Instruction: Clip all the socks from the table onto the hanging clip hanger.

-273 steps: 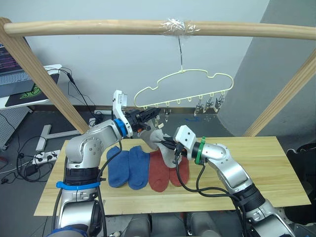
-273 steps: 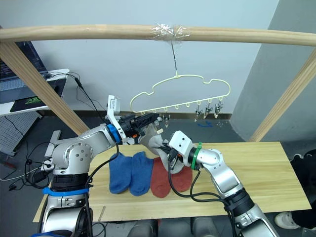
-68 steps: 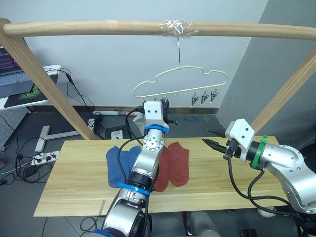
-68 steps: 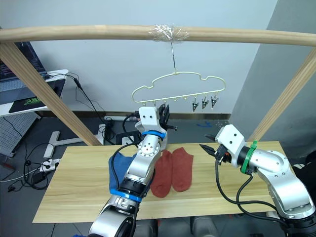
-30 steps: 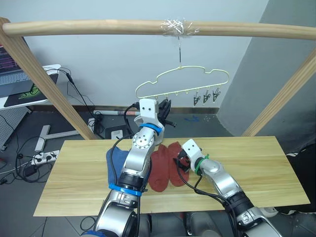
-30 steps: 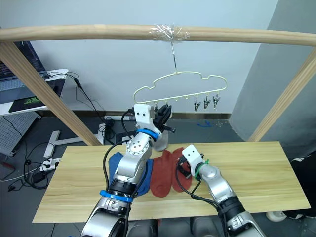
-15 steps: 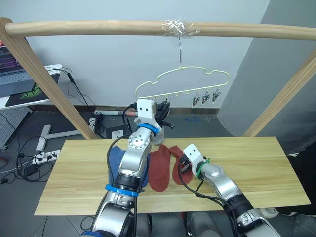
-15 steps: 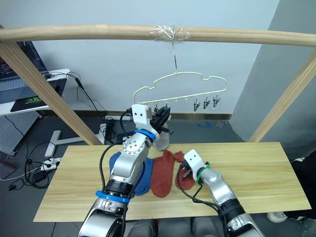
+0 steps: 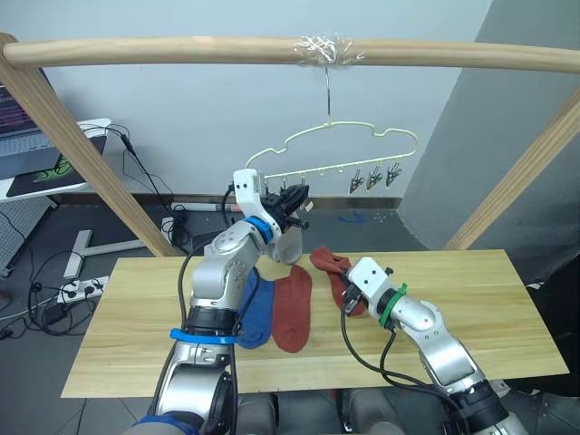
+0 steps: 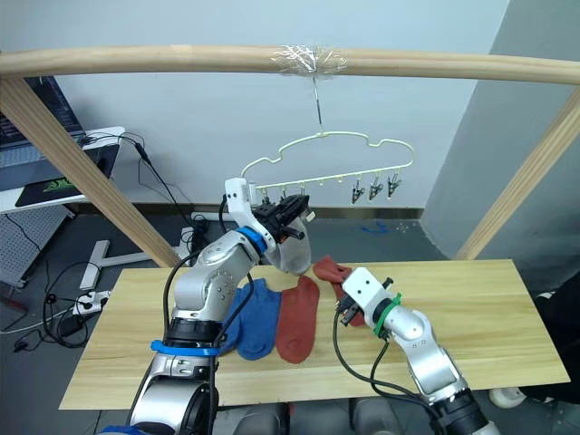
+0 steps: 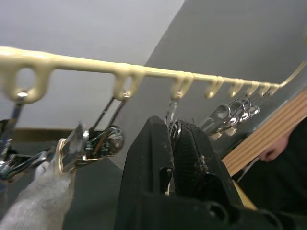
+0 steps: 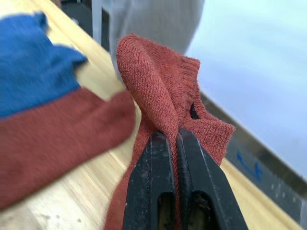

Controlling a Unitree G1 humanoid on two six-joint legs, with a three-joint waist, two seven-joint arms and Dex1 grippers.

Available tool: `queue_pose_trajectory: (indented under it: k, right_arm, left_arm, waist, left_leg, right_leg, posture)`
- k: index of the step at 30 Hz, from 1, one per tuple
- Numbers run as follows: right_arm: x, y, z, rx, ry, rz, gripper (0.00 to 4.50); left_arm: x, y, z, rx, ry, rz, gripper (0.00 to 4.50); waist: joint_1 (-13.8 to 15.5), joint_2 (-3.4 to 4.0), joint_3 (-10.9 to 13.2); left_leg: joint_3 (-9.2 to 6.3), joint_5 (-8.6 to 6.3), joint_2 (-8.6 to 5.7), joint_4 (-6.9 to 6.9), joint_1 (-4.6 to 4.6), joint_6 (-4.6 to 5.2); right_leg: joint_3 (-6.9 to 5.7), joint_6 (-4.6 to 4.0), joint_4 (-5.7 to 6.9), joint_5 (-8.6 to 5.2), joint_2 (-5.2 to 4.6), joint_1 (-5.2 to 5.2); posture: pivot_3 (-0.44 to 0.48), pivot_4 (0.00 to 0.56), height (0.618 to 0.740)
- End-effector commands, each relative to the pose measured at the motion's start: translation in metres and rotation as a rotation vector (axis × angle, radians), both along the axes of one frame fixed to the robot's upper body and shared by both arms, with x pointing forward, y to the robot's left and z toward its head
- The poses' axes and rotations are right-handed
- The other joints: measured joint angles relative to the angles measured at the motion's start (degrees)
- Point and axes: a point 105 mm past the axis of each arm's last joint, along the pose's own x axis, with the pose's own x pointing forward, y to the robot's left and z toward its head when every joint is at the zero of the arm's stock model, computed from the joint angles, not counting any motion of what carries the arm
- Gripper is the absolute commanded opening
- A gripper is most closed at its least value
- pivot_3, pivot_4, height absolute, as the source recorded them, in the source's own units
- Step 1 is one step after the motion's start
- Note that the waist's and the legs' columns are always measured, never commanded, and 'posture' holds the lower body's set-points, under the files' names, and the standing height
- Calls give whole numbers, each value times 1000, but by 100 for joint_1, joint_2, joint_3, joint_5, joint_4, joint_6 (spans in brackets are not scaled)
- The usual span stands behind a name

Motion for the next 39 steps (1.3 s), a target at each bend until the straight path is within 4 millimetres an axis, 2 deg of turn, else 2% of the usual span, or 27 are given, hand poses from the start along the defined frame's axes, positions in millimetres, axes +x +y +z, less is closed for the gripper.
queue_pose_trajectory:
  k: [1, 8, 23, 39]
  right_arm:
    - [1, 12, 27, 22, -149, 30, 0]
    - [11, 19, 38, 43, -198, 23, 0]
    - [26, 17, 51, 41, -292, 23, 0]
    - [35, 16, 57, 26, -338, 35, 0]
  left_arm:
    - [-4, -2, 22, -60, -18, -46, 121]
    - [-8, 0, 17, -82, 51, -96, 121]
    - [-9, -2, 13, -59, 44, -97, 121]
    - [-12, -4, 5, -42, 70, -98, 121]
  waist:
    - [-6, 0, 0]
    - [-17, 0, 0]
    - [-2, 0, 0]
    - [5, 0, 0]
  left_leg:
    - [0, 0, 0, 0, 1, 0]
    - [-1, 1, 0, 0, 2, -2]
    - [0, 2, 0, 1, 2, -2]
    - [0, 2, 0, 1, 3, -3]
  right_leg:
    - [0, 0, 2, 0, 0, 0]
    - [1, -1, 3, 0, 0, 0]
    - [1, -5, 5, 3, -1, 1]
    - [1, -10, 6, 6, -1, 1]
  posture:
    - [-98, 170, 737]
    - [-98, 163, 737]
    - [-88, 152, 737]
    - [-82, 156, 737]
